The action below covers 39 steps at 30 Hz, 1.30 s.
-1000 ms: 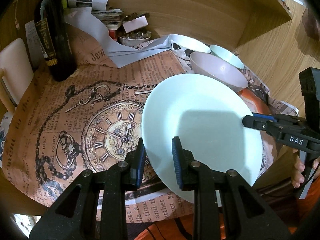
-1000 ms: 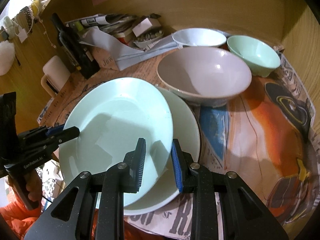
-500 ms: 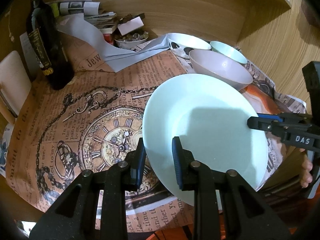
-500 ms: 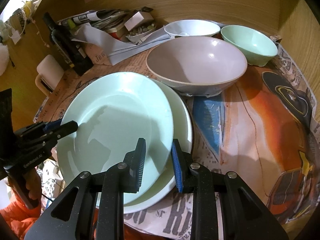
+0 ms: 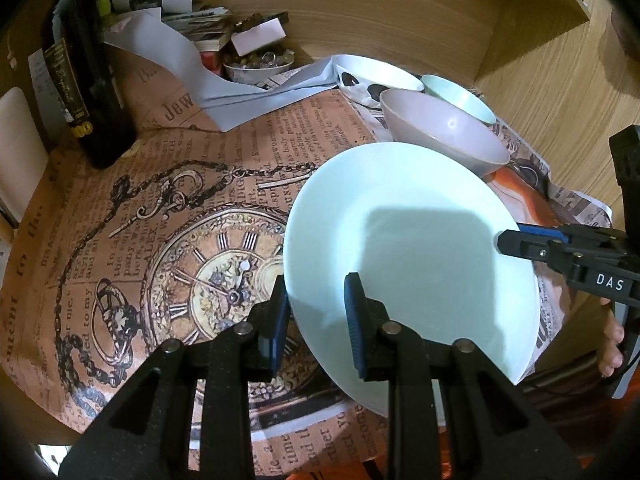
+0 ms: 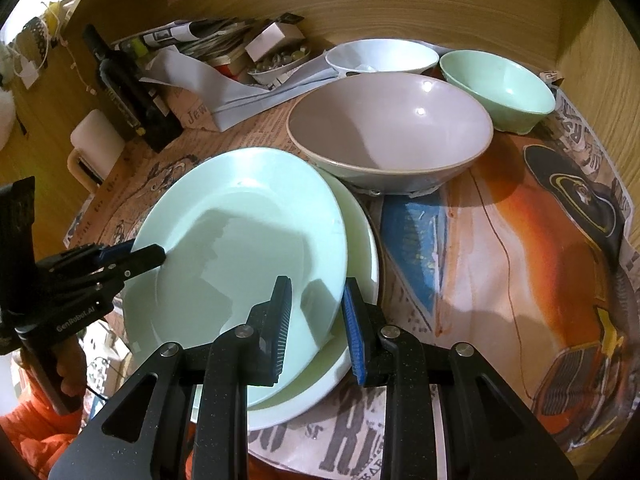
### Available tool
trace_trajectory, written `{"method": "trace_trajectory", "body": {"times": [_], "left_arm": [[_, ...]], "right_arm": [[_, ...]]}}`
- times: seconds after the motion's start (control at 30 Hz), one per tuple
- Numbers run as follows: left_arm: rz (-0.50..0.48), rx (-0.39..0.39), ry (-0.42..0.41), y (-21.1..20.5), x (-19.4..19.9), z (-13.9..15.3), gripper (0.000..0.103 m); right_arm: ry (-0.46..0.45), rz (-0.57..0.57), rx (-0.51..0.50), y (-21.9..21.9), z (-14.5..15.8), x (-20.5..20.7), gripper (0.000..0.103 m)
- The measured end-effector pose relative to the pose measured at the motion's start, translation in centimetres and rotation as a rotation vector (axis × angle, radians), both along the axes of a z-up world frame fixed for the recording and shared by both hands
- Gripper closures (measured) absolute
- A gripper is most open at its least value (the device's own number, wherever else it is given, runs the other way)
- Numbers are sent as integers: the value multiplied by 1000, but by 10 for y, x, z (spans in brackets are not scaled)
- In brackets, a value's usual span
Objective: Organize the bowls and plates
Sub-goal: 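Carry the mint green plate over the white plate and lower it with both grippers, then open both grippers to release the mint green plate onto the stack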
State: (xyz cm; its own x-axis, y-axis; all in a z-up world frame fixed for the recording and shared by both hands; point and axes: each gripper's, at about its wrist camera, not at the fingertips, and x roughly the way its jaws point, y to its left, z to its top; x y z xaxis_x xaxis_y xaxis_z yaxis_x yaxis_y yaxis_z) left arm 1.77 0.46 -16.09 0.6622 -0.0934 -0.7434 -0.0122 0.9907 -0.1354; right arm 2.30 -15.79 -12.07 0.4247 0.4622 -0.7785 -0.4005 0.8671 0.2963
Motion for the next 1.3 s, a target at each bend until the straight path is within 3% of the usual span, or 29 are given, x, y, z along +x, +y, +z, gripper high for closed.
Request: {"method": "trace_trajectory", "body": {"times": [0.43,0.67,0.8,0.9,0.97,1.2,1.3], "left_arm": [[-18,-4,11,1,9,-1,69],[-26,11,3,1,13,3,66],[-20,20,-40,5,14,21,65],[-8,27,-82,9,17,37,57],[-3,35,-118,11,21,51,50],[-33,52,-194,10,45,90,45],[-56,51,-212,6,57,99,40]], "right_arm": [[-29,54,-89,6,4,-2,77],[-80,36,-128,-2,13,0,66],[-91,3,-83,-13,18,3,66],[-114,-38,-46,-24,26,6,65],[-128,-59,-26,-29,30,8,60],[-194,-172,32,-51,47,18,56],[-232,-217,39,-59,52,22,49]]}}
